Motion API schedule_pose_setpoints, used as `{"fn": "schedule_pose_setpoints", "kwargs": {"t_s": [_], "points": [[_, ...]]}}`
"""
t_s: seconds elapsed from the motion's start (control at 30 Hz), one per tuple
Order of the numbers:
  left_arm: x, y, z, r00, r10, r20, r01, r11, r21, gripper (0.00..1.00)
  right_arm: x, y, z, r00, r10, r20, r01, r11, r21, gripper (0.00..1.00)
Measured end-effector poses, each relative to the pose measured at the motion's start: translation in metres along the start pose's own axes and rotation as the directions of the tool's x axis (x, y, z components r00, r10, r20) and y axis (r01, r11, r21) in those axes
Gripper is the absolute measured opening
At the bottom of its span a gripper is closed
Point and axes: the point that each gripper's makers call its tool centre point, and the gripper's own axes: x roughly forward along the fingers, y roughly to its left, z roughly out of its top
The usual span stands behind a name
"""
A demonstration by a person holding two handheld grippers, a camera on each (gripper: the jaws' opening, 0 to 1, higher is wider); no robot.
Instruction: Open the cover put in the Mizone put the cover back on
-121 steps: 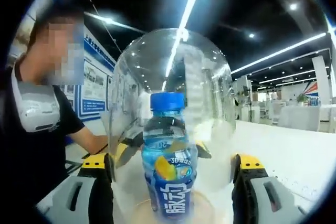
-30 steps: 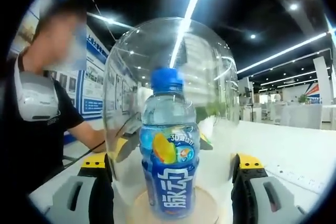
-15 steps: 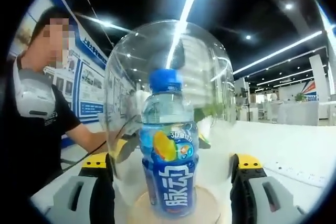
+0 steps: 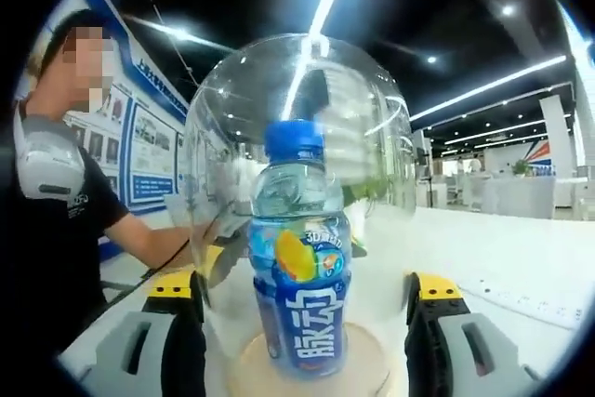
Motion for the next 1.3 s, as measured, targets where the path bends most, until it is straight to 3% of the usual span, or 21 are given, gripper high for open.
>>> {"fn": "schedule_pose_setpoints", "kwargs": {"t_s": [0.23, 0.53, 0.8, 1.3], "points": [[0.001, 0.000, -0.001, 1.000, 0.010, -0.009, -0.010, 1.000, 0.000, 0.81, -0.004, 0.003, 0.002, 0.999, -0.031, -0.011, 0.031, 1.000, 0.000, 0.81], [-0.003, -0.002, 0.001, 0.998, 0.048, 0.045, -0.047, 0.998, -0.030, 0.82, -0.014, 0.007, 0.005, 0.996, -0.090, -0.025, 0.090, 0.996, -0.028, 0.76], [-0.009, -0.003, 0.001, 0.992, 0.106, 0.062, -0.103, 0.993, -0.049, 0.80, -0.025, 0.006, 0.004, 0.992, -0.128, -0.001, 0.128, 0.992, 0.020, 0.69], [-0.020, -0.007, 0.001, 0.968, 0.236, 0.088, -0.230, 0.971, -0.067, 0.75, -0.037, 0.017, 0.002, 0.981, -0.194, 0.026, 0.193, 0.980, 0.043, 0.57]]}}
